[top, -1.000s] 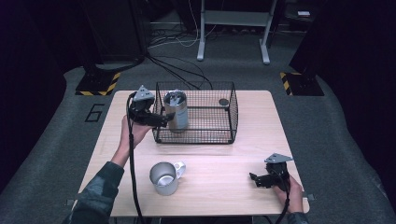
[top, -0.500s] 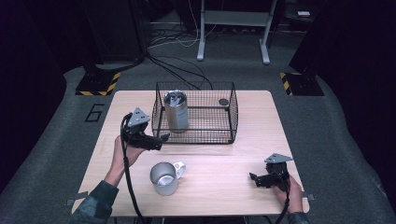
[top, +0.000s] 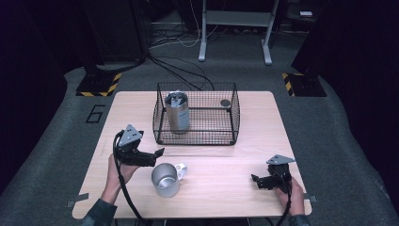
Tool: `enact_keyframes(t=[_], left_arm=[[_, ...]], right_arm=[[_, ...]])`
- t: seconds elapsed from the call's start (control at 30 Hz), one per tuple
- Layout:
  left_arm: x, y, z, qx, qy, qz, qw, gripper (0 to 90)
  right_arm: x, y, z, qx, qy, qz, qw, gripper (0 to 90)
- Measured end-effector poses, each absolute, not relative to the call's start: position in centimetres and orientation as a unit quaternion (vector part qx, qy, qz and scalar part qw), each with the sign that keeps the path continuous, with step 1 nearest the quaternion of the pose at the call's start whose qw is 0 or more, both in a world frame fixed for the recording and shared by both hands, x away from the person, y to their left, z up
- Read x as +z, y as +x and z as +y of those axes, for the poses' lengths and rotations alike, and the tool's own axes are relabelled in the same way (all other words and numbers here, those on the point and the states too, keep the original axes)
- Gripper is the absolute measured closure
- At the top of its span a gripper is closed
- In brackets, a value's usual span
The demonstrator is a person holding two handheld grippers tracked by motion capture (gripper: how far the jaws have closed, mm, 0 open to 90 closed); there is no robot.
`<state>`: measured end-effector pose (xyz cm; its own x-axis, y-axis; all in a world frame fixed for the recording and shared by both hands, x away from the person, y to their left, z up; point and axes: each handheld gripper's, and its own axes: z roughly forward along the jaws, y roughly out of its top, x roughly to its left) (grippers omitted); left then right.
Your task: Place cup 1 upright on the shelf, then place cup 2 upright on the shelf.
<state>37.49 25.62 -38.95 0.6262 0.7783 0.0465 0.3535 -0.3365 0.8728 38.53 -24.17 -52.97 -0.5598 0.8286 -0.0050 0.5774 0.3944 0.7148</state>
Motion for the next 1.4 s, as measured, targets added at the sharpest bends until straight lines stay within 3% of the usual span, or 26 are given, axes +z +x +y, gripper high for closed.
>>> enact_keyframes(t=[0.6, 1.4], left_arm=[[-41.4, 34.2, 25.9, 0.208, 0.766, 0.369, 0.484, 0.0], [-44.5, 31.8, 23.7, 0.180, 0.781, 0.368, 0.472, 0.0]], right_arm=[[-53.0, 38.5, -24.2, 0.341, 0.432, 0.814, 0.184, 0.0], [-53.0, 38.5, -24.2, 0.341, 0.432, 0.814, 0.185, 0.0]])
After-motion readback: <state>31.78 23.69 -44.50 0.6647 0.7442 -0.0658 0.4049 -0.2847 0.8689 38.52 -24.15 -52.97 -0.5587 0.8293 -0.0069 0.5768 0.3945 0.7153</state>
